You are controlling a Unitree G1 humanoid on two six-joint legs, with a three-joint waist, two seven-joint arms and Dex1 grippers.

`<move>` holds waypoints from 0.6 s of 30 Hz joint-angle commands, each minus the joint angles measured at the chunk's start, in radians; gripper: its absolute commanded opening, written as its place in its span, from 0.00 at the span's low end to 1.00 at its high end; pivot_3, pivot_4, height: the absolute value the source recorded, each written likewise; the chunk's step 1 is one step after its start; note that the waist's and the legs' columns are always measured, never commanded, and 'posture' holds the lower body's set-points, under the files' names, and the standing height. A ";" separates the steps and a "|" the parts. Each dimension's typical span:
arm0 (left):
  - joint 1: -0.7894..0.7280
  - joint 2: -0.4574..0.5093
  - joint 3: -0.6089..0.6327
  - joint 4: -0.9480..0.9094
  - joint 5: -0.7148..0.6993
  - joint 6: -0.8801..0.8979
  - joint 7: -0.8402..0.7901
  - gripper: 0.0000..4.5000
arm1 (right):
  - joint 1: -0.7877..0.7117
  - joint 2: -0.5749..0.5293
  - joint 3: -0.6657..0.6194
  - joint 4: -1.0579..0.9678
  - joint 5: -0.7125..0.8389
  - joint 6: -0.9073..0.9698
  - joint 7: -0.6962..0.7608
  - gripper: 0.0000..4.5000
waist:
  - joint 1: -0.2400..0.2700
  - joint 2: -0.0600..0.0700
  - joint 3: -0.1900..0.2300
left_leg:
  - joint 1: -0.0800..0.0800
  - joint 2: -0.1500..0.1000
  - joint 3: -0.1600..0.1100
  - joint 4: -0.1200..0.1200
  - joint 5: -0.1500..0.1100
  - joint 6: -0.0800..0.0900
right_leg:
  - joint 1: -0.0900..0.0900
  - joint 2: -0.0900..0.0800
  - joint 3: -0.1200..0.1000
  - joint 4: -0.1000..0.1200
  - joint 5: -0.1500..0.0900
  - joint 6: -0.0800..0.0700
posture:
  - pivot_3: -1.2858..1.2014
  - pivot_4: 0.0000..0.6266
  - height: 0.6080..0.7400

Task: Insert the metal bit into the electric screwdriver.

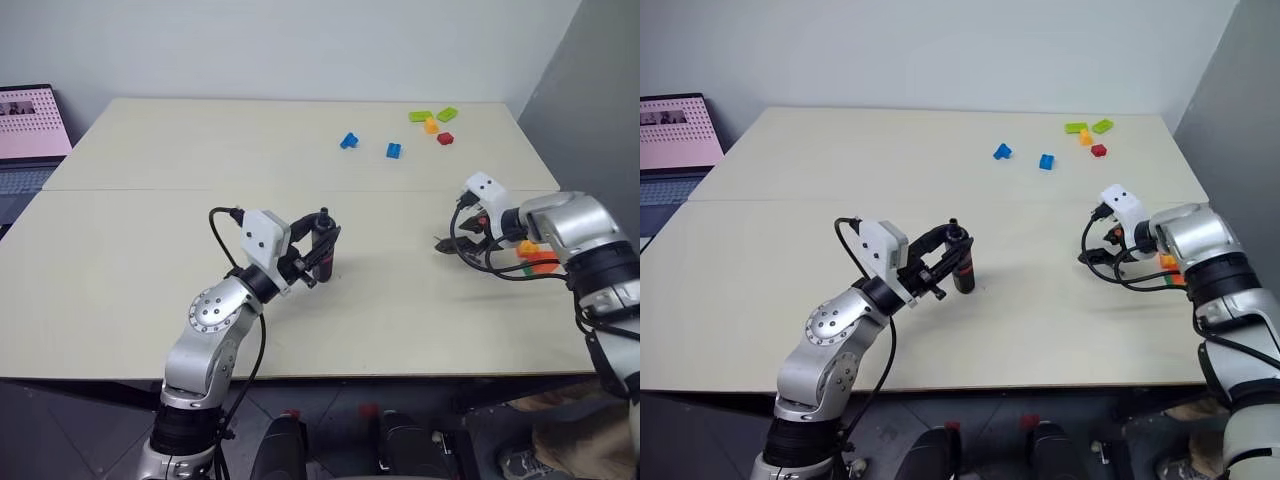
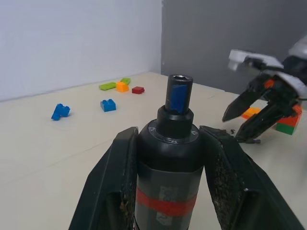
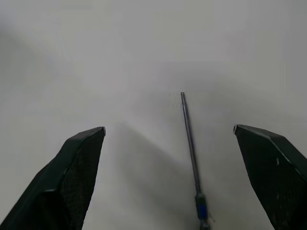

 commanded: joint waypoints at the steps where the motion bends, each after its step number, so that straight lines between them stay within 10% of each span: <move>1: 0.025 -0.010 -0.036 0.004 0.012 -0.012 0.001 0.36 | -0.073 0.031 0.027 0.184 -0.104 -0.114 0.082 1.00 | 0.001 0.000 0.000 | 0.000 0.000 0.000 0.000 0.000 0.000 | 0.000 0.000 0.000 0.000 0.000 0.000 | 0.52 0.24 1.00; 18: 0.051 0.001 -0.043 0.013 0.035 -0.061 0.012 0.36 | -0.174 0.141 -0.040 0.483 -0.283 -0.221 0.177 0.17 | -0.003 0.002 -0.001 | 0.002 0.000 -0.001 0.000 0.000 0.000 | 0.001 0.000 0.000 0.002 0.000 0.000 | 0.52 0.24 1.00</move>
